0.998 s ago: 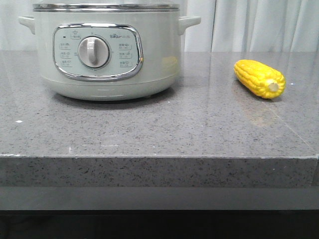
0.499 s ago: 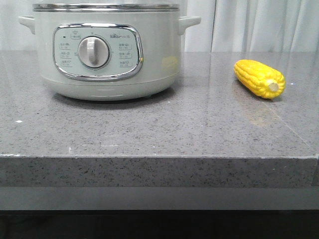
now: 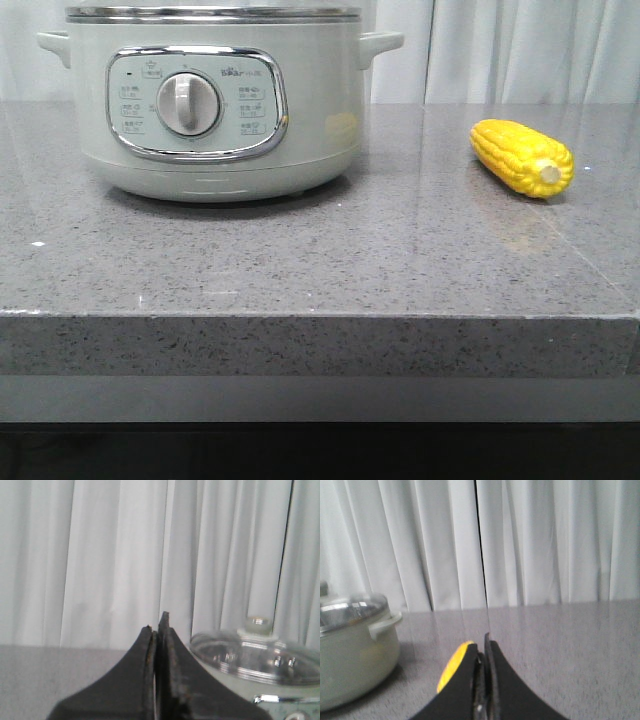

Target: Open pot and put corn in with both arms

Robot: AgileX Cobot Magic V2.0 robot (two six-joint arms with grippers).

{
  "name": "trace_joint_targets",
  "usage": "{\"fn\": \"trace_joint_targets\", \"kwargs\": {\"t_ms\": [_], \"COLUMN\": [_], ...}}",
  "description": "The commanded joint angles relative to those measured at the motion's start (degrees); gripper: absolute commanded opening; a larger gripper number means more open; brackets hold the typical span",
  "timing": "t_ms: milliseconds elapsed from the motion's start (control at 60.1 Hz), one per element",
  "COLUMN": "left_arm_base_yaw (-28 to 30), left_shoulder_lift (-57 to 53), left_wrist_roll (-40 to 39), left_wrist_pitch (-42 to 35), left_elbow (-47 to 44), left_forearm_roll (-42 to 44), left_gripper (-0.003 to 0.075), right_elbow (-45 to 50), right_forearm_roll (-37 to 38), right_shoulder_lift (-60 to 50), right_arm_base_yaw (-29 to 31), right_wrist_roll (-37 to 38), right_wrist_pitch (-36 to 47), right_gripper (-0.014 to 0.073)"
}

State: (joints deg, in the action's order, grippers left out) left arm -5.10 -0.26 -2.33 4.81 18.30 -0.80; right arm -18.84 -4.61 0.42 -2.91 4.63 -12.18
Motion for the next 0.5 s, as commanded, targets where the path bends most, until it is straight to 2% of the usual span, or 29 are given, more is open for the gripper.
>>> {"fn": "trace_joint_targets", "kwargs": {"t_ms": [0, 266, 483], "left_arm_base_yaw": [0.07, 0.07, 0.07], "left_shoulder_lift": [2.41, 14.83, 24.48], "left_wrist_roll": [-0.46, -0.36, -0.01], "left_wrist_pitch": [-0.31, 11.86, 20.27], "left_elbow": [7.88, 23.27, 25.98], "left_forearm_roll": [-0.48, -0.39, -0.15], "left_gripper": [-0.0020, -0.0020, -0.0020], "right_elbow": [-6.90, -20.75, -23.00], "right_forearm_roll": [0.56, 0.56, 0.56], "right_shoulder_lift": [4.29, 17.48, 26.04], "right_arm_base_yaw": [0.37, 0.37, 0.37], "right_wrist_roll": [-0.08, -0.08, -0.08], "right_wrist_pitch": [-0.29, -11.12, -14.87], "right_gripper": [-0.0064, -0.0064, -0.0064]}}
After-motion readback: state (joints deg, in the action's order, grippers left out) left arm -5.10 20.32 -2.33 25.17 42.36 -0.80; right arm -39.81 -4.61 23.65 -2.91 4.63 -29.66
